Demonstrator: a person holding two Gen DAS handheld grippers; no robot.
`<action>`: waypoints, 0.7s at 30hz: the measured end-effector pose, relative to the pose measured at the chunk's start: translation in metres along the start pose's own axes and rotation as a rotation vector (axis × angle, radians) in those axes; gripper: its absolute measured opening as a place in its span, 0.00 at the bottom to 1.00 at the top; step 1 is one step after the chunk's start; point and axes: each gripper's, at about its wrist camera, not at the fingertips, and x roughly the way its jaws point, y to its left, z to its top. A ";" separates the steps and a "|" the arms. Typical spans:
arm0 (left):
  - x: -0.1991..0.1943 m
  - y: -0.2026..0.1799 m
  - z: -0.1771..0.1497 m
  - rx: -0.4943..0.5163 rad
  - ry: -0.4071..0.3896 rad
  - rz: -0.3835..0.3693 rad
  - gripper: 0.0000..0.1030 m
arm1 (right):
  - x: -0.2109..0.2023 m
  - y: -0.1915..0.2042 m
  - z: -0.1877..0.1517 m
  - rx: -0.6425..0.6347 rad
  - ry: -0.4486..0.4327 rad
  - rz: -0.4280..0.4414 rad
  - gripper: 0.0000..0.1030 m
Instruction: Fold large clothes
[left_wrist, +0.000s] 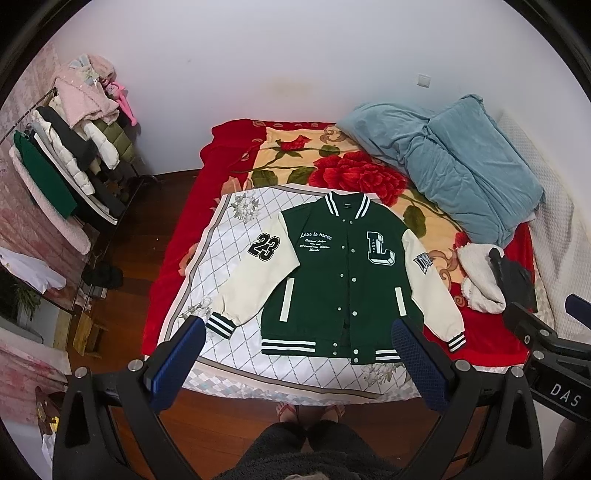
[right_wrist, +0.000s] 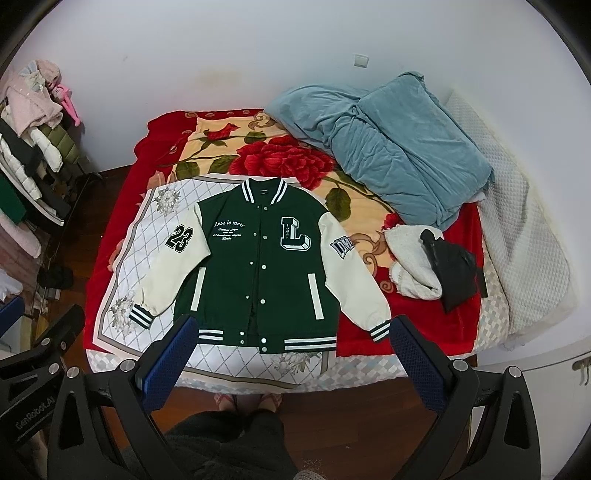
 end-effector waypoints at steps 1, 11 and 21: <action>0.000 -0.001 0.000 0.000 0.001 0.000 1.00 | 0.000 0.001 -0.001 0.000 0.000 -0.003 1.00; -0.001 0.022 -0.003 0.011 0.001 -0.006 1.00 | 0.001 0.004 -0.002 0.001 0.004 -0.002 1.00; -0.001 0.021 -0.002 0.012 0.001 -0.005 1.00 | 0.002 0.005 -0.002 0.003 0.010 0.003 1.00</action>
